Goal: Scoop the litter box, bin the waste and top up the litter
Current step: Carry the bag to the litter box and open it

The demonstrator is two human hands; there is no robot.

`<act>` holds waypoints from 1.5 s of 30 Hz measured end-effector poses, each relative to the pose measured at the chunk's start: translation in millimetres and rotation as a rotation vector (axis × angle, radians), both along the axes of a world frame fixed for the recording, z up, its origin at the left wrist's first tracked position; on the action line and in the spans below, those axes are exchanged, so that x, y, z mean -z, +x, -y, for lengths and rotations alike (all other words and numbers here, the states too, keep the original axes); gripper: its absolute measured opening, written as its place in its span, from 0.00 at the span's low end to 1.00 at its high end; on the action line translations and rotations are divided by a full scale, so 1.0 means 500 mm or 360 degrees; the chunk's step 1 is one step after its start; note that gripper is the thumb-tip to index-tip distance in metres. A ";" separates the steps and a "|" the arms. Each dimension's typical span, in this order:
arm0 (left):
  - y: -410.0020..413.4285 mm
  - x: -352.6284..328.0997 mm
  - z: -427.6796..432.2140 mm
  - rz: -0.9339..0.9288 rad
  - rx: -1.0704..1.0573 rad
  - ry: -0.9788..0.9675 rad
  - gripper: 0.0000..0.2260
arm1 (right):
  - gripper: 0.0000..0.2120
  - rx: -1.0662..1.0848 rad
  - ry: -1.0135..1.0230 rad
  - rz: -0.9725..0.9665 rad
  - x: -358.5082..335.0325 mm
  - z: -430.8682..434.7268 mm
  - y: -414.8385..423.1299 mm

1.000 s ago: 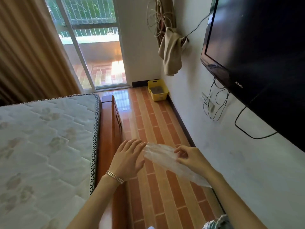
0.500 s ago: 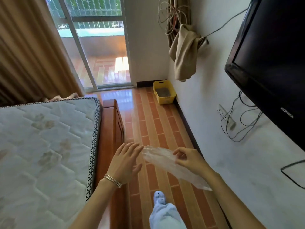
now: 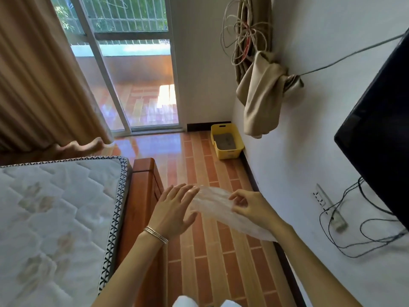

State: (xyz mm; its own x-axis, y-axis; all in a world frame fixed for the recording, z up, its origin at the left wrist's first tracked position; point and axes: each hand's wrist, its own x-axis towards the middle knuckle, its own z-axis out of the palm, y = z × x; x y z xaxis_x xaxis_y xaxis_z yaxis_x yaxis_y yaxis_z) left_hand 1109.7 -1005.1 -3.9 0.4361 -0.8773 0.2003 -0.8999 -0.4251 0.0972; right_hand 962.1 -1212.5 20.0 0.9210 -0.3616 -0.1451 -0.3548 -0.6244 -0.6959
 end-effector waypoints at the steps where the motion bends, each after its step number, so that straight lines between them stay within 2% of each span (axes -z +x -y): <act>1: 0.021 0.005 0.011 -0.0005 0.0003 0.0011 0.27 | 0.10 -0.0010 0.0007 -0.0011 0.003 0.012 0.020; 10: 0.286 0.040 0.104 -0.0034 0.0022 0.0060 0.26 | 0.09 -0.0001 0.0004 -0.0058 0.033 0.108 0.271; 20: 0.641 0.007 0.247 0.0009 0.0165 0.0053 0.27 | 0.08 0.0118 -0.0005 0.0014 0.012 0.215 0.594; 32: 0.872 0.077 0.402 -0.0021 0.0233 0.0065 0.26 | 0.09 0.0117 0.0070 -0.0048 0.080 0.371 0.838; 36: 0.969 0.088 0.497 0.0021 0.0201 0.0073 0.29 | 0.09 0.0099 0.0061 -0.0037 0.097 0.470 0.936; 45: 1.156 0.057 0.721 0.0090 0.0248 -0.0048 0.27 | 0.08 0.0108 0.0115 0.0052 0.068 0.678 1.139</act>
